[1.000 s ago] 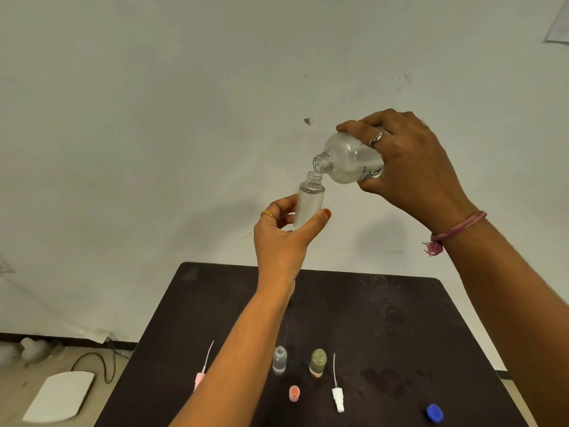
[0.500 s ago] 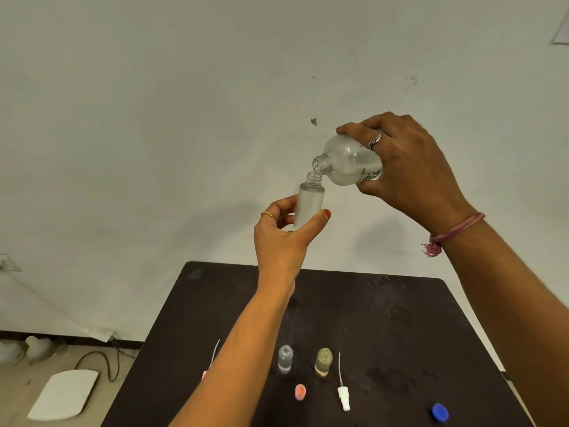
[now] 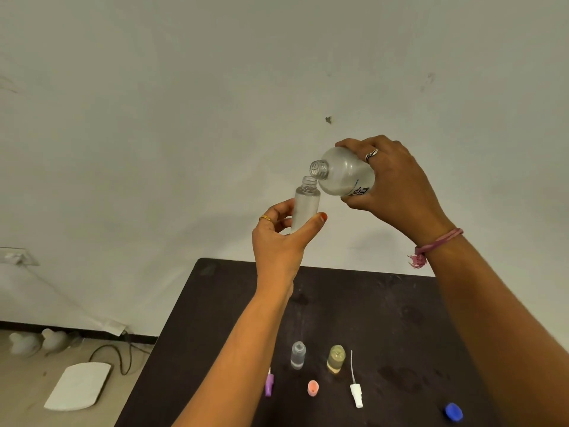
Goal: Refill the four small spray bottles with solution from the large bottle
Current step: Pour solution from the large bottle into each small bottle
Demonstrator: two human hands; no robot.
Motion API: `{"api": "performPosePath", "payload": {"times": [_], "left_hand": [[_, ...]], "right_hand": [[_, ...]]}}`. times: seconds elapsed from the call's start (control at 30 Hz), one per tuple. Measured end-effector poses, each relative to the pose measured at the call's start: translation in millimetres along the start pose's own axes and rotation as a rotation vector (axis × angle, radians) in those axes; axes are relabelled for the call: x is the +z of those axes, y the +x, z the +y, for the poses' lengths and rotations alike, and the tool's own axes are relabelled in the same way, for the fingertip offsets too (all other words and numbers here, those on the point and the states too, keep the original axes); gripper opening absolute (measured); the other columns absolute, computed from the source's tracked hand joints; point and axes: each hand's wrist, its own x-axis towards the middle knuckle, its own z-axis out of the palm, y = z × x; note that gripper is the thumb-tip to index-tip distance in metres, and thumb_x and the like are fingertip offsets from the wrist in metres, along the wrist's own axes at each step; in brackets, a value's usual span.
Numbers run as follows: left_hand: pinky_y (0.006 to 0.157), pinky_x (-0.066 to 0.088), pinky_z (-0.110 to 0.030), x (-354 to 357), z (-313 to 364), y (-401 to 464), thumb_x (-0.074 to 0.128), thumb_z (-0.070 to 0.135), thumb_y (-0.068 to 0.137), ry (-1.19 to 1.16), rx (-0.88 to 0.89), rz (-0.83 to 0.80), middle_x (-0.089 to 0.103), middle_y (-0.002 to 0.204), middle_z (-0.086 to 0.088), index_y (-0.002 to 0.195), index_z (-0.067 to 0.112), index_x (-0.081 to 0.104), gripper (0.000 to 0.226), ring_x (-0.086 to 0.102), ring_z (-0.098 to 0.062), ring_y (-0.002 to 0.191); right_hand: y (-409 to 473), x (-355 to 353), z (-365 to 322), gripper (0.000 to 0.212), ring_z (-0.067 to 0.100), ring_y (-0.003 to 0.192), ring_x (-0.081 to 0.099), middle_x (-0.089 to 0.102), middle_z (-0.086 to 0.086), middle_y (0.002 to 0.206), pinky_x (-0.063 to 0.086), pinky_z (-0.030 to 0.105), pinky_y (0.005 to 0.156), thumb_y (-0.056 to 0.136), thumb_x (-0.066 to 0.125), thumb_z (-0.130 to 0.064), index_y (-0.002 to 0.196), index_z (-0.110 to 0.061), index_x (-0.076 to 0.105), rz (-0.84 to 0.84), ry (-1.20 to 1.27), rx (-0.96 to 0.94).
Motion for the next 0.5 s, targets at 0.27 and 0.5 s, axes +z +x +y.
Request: {"api": "performPosePath", "payload": {"times": [0.27, 0.5], "left_hand": [[0.063, 0.048, -0.007, -26, -9, 6, 0.085, 0.028, 0.068, 0.017, 0.008, 0.042, 0.066, 0.105, 0.006, 0.109, 0.025, 0.063, 0.046, 0.062, -0.010, 0.097], [0.061, 0.046, -0.003, -53, -21, 14, 0.083, 0.027, 0.070, 0.050, 0.027, 0.086, 0.066, 0.109, 0.003, 0.114, 0.020, 0.063, 0.048, 0.062, -0.012, 0.099]], "right_hand": [[-2, 33, -21, 0.076, 0.023, 0.107, 0.052, 0.056, 0.005, 0.120, 0.044, 0.027, 0.086, 0.064, 0.084, -0.026, 0.131, -0.026, 0.050, -0.044, 0.192, 0.095], [-4, 64, -43, 0.076, 0.016, 0.099, 0.054, 0.057, 0.001, 0.113, 0.046, 0.019, 0.081, 0.060, 0.085, -0.027, 0.129, -0.029, 0.052, -0.074, 0.369, 0.159]]}}
